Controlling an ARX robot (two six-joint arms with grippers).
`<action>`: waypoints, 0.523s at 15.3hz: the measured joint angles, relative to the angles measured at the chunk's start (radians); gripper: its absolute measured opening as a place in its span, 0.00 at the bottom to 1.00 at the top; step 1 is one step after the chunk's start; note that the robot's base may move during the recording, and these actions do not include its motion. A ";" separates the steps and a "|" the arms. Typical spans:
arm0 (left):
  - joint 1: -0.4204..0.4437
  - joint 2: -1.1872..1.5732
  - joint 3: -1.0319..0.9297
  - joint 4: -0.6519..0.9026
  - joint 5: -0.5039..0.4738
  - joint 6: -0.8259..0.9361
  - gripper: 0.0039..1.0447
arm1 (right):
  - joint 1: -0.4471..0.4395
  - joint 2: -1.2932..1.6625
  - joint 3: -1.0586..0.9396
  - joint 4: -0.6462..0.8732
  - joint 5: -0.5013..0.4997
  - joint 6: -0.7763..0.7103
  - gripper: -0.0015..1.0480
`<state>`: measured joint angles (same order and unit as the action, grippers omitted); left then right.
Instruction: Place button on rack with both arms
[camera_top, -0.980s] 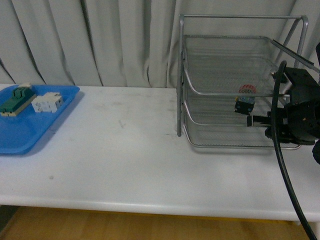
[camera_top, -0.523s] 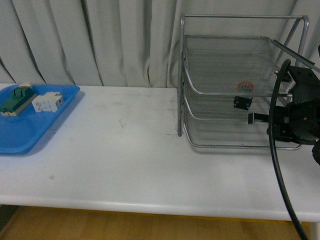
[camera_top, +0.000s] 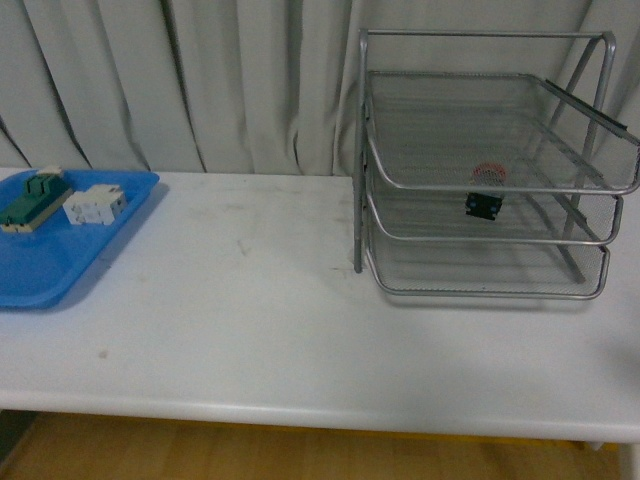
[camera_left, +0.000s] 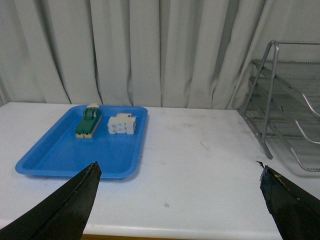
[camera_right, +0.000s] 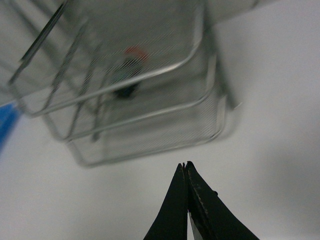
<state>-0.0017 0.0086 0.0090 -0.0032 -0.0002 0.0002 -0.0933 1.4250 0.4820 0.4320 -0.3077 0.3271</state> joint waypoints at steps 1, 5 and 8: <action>0.000 0.000 0.000 0.000 0.001 0.000 0.94 | -0.069 0.070 -0.133 0.374 0.084 -0.080 0.02; 0.002 0.000 0.000 0.000 0.000 0.000 0.94 | -0.428 0.219 -0.416 0.865 -0.196 -0.303 0.02; 0.002 0.000 0.000 0.000 0.000 0.000 0.94 | -0.355 0.200 -0.478 0.851 -0.134 -0.310 0.02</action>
<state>-0.0002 0.0086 0.0090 -0.0032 -0.0002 0.0002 -0.4484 1.6245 0.0036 1.2827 -0.4412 0.0170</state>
